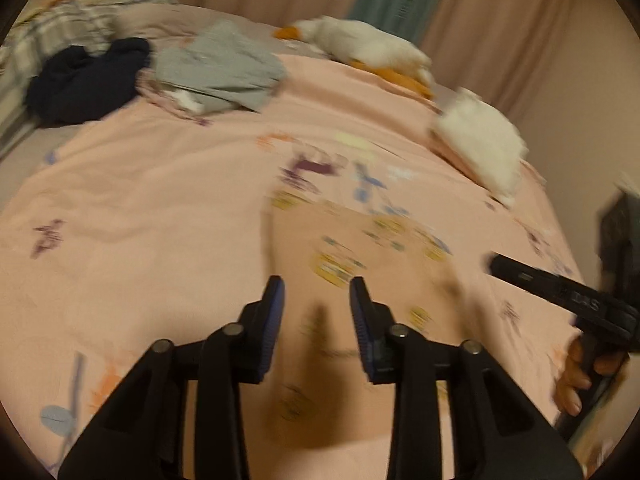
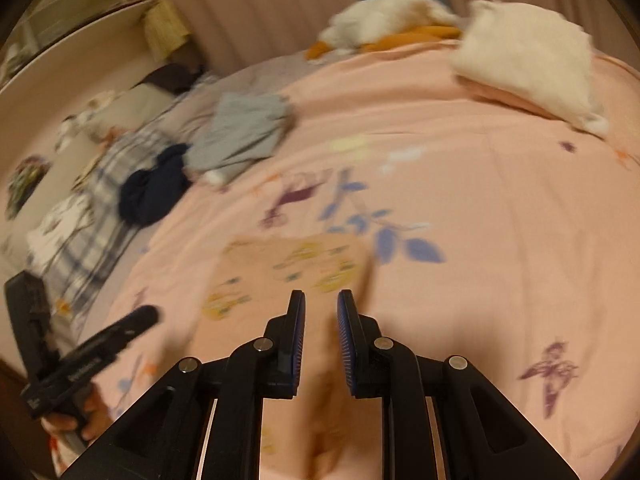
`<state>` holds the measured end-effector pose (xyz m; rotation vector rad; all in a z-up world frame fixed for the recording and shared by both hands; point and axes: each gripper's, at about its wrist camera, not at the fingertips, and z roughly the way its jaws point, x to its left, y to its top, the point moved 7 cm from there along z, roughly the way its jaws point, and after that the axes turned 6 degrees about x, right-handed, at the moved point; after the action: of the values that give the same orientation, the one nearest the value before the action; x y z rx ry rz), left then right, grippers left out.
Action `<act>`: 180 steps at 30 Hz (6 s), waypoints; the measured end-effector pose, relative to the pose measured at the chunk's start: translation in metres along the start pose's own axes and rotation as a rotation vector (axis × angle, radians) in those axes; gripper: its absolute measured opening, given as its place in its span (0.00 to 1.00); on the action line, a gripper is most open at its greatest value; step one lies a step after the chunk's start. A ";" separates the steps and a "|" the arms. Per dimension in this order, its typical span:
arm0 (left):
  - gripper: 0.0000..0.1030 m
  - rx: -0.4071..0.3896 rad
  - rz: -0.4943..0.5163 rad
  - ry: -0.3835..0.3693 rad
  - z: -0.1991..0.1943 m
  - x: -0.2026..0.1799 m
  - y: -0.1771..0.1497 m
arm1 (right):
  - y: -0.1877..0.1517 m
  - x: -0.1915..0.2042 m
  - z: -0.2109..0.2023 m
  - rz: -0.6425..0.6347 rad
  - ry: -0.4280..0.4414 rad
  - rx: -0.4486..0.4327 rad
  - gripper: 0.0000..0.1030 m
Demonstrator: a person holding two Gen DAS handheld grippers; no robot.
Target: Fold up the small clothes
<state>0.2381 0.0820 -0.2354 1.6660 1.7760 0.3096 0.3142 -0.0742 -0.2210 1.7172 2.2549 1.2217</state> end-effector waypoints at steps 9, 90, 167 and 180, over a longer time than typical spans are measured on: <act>0.32 0.072 0.011 0.063 0.042 0.008 -0.038 | -0.031 -0.012 0.061 0.003 -0.107 0.151 0.04; 0.99 -0.283 0.145 0.137 -0.197 -0.105 -0.016 | -0.049 0.078 -0.163 -0.013 -0.313 -0.193 0.91; 1.00 -0.270 0.134 0.218 -0.186 -0.099 -0.018 | -0.050 0.052 -0.185 0.028 -0.421 -0.234 0.91; 1.00 -0.288 0.118 0.328 -0.193 -0.088 -0.020 | -0.050 0.057 -0.176 0.008 -0.359 -0.204 0.91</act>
<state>0.1006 0.0472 -0.0768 1.5789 1.7621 0.8924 0.1683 -0.1261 -0.1081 1.7086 1.8545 1.0060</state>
